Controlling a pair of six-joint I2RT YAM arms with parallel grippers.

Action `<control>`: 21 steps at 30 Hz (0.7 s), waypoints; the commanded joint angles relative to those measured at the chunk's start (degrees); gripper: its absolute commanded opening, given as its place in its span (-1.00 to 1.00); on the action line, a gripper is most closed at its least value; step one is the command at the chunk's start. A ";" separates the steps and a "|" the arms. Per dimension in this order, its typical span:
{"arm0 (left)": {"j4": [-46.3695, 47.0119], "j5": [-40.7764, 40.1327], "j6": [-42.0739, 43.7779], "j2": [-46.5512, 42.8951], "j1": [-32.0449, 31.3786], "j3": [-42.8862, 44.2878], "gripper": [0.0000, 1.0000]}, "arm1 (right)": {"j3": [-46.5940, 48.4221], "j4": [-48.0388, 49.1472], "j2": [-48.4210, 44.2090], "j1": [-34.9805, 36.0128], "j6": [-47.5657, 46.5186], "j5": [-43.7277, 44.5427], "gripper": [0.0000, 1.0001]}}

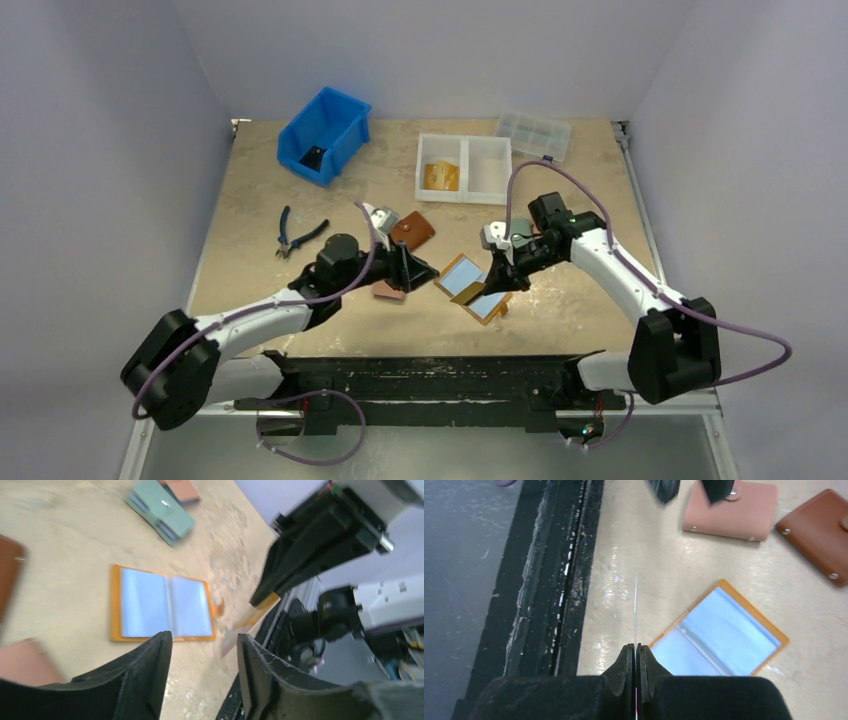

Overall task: Take the credit cards out of the card holder
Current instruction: Place the credit card in the storage box.

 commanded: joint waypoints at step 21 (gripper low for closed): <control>-57.41 -26.22 16.78 -22.46 11.34 24.07 0.98 | 10.87 9.52 -10.31 -2.44 7.13 25.92 -1.00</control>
